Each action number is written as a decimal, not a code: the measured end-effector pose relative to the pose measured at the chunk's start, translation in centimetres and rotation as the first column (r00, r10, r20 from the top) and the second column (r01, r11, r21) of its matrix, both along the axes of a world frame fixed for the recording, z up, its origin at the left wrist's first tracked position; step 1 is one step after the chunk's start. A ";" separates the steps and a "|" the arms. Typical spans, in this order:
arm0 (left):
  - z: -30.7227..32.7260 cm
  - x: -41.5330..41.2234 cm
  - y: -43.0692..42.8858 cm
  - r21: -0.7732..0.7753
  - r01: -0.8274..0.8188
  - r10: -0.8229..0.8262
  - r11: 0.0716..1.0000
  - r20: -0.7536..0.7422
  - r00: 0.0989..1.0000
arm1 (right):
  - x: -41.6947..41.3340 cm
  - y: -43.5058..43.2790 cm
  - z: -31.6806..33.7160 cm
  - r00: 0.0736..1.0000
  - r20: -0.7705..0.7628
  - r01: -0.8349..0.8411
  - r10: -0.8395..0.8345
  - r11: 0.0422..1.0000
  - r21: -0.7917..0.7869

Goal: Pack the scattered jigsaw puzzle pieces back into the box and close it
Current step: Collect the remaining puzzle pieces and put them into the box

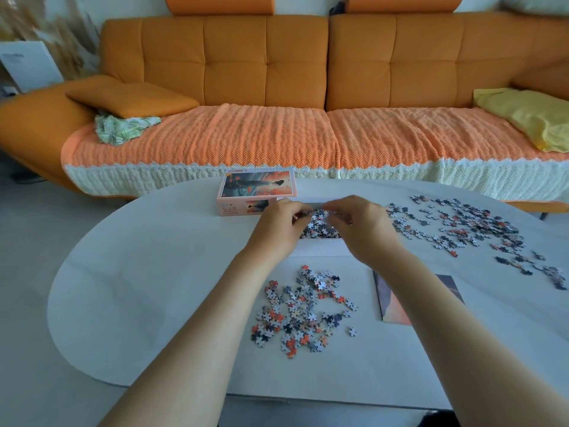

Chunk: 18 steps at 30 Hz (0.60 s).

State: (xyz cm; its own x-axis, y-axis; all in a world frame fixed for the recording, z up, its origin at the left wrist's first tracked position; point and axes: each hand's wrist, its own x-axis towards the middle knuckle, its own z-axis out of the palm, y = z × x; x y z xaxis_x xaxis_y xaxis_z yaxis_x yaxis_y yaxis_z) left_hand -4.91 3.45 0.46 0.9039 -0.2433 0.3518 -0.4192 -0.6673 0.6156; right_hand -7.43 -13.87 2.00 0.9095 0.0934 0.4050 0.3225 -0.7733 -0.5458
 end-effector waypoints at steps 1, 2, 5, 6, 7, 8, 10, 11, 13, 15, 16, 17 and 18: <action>-0.3 0.3 -0.2 0.032 0.016 -0.016 0.999 -0.016 1.000 | 0.0 0.0 -0.1 0.998 -0.056 -0.001 -0.002 0.999 -0.048; -0.5 0.5 -0.4 0.066 0.038 -0.036 0.997 -0.034 0.999 | 0.0 -0.1 -0.4 0.995 -0.100 0.006 -0.015 0.996 -0.085; -0.7 0.8 -0.5 0.146 0.084 -0.068 0.986 -0.110 0.992 | 0.1 -0.5 -0.9 0.993 -0.103 0.050 -0.061 0.994 -0.099; -0.7 0.8 -0.4 0.156 0.092 -0.074 0.984 -0.117 0.990 | 0.1 -0.6 -1.0 0.994 -0.093 0.050 -0.059 0.994 -0.096; -0.7 0.8 -0.4 0.160 0.093 -0.077 0.983 -0.105 0.992 | 0.1 -0.7 -1.1 0.995 -0.089 0.043 -0.052 0.994 -0.099; -0.7 0.7 -0.2 0.167 0.087 -0.077 0.982 -0.069 0.995 | 0.0 -0.6 -1.1 0.995 -0.091 0.022 -0.032 0.994 -0.112; -1.0 0.7 0.3 0.200 0.069 -0.083 0.977 0.058 0.995 | -0.2 -0.2 -1.3 0.992 -0.104 -0.087 0.071 0.983 -0.161; -1.1 0.6 0.6 0.205 0.054 -0.079 0.977 0.112 0.991 | -0.5 0.0 -1.4 0.982 -0.132 -0.155 0.132 0.971 -0.185; -1.1 0.3 1.0 0.177 0.011 -0.038 0.984 0.150 0.988 | -0.9 0.3 -1.6 0.961 -0.228 -0.221 0.156 0.929 -0.297; -1.0 0.0 1.4 0.186 -0.005 -0.028 0.983 0.172 0.985 | -0.7 0.1 -1.9 0.977 -0.208 -0.150 0.055 0.866 -0.477; -1.0 -0.2 1.6 0.219 0.015 -0.055 0.976 0.177 0.983 | -0.6 -0.1 -1.9 0.984 -0.179 -0.099 0.004 0.846 -0.524; -1.1 -0.4 1.6 0.266 0.049 -0.095 0.963 0.163 0.982 | -0.5 -0.3 -1.8 0.986 -0.161 -0.060 -0.034 0.838 -0.543; -1.0 -0.7 1.6 0.325 0.081 -0.132 0.942 0.135 0.982 | -0.5 -0.4 -1.7 0.988 -0.145 -0.040 -0.046 0.840 -0.541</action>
